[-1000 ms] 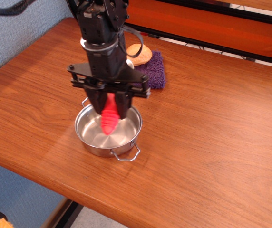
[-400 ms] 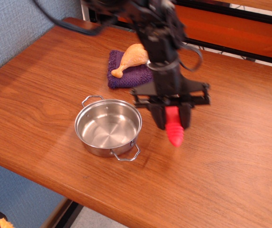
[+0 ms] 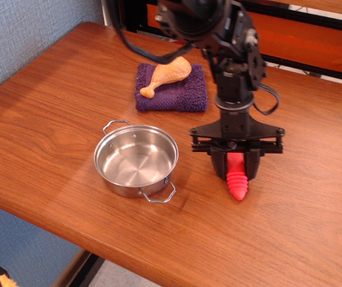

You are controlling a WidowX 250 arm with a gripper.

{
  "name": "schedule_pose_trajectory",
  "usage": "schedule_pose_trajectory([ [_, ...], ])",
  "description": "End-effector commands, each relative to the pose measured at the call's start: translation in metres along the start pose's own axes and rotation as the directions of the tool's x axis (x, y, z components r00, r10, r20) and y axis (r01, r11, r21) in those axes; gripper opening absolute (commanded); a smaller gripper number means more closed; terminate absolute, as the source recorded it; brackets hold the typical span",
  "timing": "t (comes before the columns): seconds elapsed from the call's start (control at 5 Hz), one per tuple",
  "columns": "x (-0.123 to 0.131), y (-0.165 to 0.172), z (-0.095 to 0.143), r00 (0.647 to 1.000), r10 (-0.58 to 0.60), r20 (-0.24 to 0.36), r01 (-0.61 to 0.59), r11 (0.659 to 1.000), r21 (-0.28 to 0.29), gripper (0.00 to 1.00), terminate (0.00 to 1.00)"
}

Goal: Take the spoon and place it on the another side of the vessel.

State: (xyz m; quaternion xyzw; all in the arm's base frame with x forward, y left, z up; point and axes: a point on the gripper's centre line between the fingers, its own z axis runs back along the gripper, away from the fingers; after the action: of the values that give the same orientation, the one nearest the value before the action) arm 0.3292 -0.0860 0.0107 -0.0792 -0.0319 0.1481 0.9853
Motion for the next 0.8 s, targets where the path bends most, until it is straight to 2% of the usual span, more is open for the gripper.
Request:
schedule_pose_trajectory([
  [0.0, 0.005, -0.003, 0.010, 0.999, -0.036, -0.001, 0.036, 0.999, -0.002, 0.00, 0.00],
  [0.2, 0.005, -0.002, 0.010, 0.999, -0.032, -0.035, 0.032, 0.999, 0.008, 1.00, 0.00],
  [0.4, 0.010, 0.000, 0.014, 0.996, -0.074, -0.059, 0.076, 0.997, 0.027, 1.00, 0.00],
  [0.6, 0.012, 0.001, 0.028, 0.993, -0.114, 0.006, 0.114, 0.993, 0.036, 1.00, 0.00],
])
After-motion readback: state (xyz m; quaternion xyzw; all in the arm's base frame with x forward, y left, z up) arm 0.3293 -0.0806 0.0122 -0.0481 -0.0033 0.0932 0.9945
